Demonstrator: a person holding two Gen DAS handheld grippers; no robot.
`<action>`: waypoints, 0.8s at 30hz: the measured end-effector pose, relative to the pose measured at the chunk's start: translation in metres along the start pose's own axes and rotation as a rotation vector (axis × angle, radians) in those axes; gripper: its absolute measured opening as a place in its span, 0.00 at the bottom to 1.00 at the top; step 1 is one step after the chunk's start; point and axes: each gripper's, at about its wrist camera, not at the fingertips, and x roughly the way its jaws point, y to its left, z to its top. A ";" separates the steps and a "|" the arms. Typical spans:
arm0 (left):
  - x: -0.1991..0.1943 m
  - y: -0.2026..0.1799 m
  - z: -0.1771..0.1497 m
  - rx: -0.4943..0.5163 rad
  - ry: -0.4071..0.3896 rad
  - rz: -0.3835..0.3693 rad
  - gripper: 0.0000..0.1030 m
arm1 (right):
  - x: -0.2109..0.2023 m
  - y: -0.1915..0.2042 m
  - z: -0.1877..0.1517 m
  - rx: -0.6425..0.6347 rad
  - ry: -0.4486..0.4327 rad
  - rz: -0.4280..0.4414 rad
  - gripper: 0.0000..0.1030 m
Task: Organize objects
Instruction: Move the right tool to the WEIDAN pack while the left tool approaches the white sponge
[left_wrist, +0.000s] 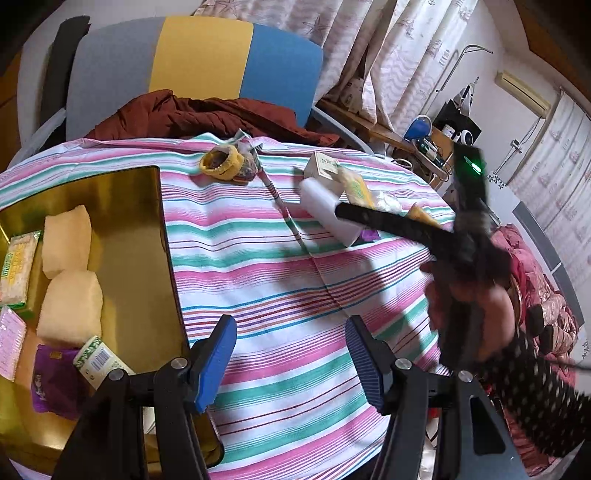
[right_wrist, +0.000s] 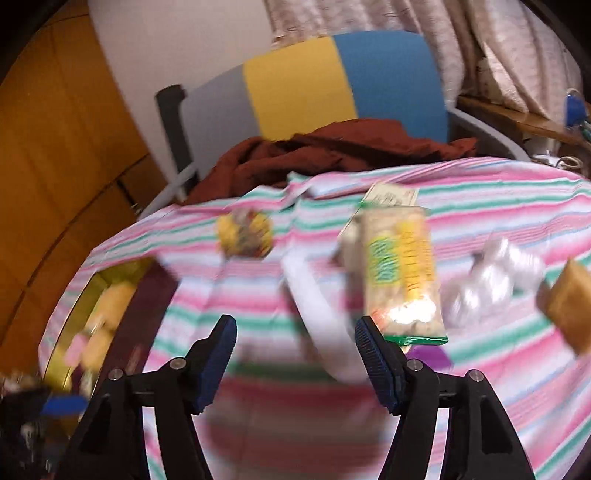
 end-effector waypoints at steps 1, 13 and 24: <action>0.001 -0.001 0.000 0.000 0.003 -0.003 0.60 | -0.006 0.002 -0.007 -0.003 -0.011 -0.002 0.66; 0.008 -0.010 -0.004 0.004 0.026 -0.018 0.60 | -0.016 -0.065 -0.011 0.260 -0.044 -0.248 0.67; 0.020 -0.017 0.006 0.014 0.046 -0.032 0.60 | -0.032 -0.076 -0.026 0.355 -0.048 -0.317 0.68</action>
